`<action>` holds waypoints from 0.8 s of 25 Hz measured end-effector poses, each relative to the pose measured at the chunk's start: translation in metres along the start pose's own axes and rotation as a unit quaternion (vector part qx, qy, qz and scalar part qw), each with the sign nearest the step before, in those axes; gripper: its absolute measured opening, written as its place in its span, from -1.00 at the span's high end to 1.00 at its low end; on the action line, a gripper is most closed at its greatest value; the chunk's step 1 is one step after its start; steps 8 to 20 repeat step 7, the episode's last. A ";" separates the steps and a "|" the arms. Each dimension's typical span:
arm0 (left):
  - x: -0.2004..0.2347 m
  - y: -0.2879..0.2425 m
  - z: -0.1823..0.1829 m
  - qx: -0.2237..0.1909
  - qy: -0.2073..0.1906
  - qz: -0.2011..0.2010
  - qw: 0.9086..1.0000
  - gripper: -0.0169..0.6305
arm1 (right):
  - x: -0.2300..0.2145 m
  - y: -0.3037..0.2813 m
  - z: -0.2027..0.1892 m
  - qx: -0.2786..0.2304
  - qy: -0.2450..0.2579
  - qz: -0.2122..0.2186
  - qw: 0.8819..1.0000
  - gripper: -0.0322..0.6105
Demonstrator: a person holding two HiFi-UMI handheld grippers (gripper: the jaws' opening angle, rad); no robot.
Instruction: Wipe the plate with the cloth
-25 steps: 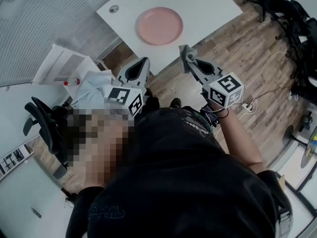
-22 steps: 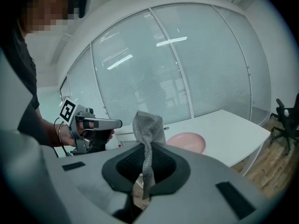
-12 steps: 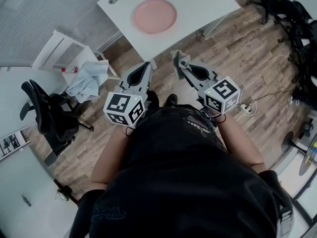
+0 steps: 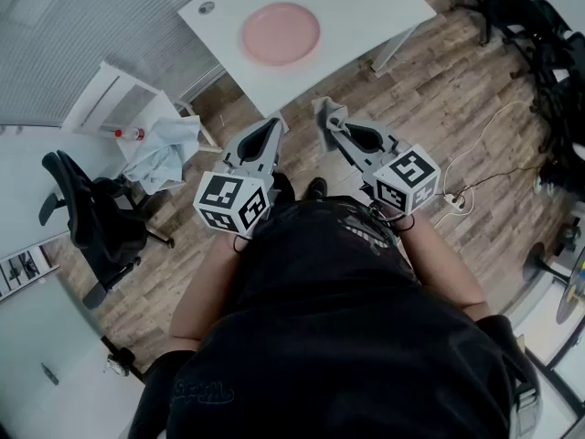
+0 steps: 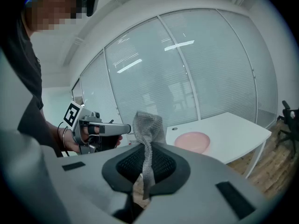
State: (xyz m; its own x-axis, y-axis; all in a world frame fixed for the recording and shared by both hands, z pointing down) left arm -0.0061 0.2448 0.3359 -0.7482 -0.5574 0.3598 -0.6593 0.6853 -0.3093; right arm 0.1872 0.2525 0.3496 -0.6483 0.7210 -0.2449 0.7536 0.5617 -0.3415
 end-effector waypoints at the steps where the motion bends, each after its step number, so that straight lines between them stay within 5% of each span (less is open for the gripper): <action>1: -0.002 0.000 -0.001 0.000 0.001 -0.001 1.000 0.90 | 0.000 0.001 0.000 -0.001 0.000 0.000 1.000 0.79; 20: -0.011 -0.003 -0.002 -0.001 0.000 -0.011 1.000 0.90 | -0.002 0.009 -0.003 -0.001 -0.001 -0.002 1.000 0.79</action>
Point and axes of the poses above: the fingertips, and each gripper's own axes: y backward along the fingers, x to its left, z out of its top, the point moved 7 cm from there along y, backward along the fingers, and after that the axes turned 3 degrees about y, right-handed, at the moved point
